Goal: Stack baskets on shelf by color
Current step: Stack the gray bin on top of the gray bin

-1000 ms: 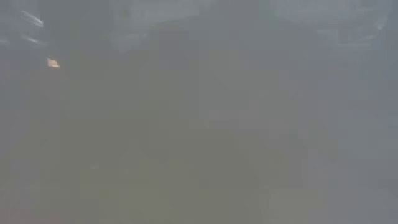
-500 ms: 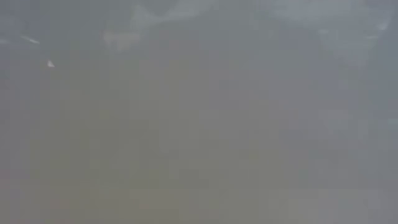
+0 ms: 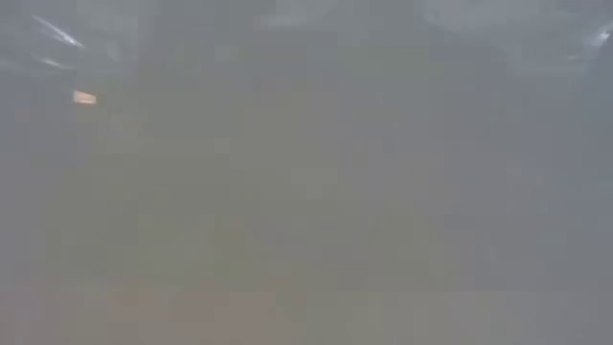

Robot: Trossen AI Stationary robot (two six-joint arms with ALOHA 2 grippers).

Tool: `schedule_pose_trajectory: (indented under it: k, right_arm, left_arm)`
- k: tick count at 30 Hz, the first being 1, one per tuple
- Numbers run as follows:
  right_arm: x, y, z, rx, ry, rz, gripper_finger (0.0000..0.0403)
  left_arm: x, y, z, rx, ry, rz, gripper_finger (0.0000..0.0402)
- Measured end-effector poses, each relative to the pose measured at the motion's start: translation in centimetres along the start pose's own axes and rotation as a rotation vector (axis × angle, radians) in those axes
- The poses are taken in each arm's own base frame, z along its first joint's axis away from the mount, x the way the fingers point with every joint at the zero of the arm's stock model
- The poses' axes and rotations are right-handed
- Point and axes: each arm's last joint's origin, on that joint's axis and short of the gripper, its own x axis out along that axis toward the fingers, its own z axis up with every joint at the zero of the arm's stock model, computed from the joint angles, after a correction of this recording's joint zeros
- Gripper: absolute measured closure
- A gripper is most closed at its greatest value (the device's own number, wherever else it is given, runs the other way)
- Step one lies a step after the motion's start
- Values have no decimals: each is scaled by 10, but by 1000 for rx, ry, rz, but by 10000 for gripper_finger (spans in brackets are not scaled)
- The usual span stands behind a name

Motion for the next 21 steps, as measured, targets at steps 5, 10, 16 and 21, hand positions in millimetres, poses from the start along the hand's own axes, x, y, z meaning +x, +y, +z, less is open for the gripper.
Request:
schedule_pose_trajectory:
  k: [5,10,16,21]
  right_arm:
    - [-24,-1,18,-11,-130,73,289]
    - [-48,-7,26,-18,-234,28,289]
    - [-63,-12,21,-17,-286,18,289]
    - [-69,-17,11,2,-241,-95,289]
  left_arm:
    - [51,-25,-3,105,-77,-36,243]
    - [104,-24,-4,87,29,-45,243]
    - [147,-22,7,116,64,-63,243]
    - [178,-25,-2,149,56,-81,243]
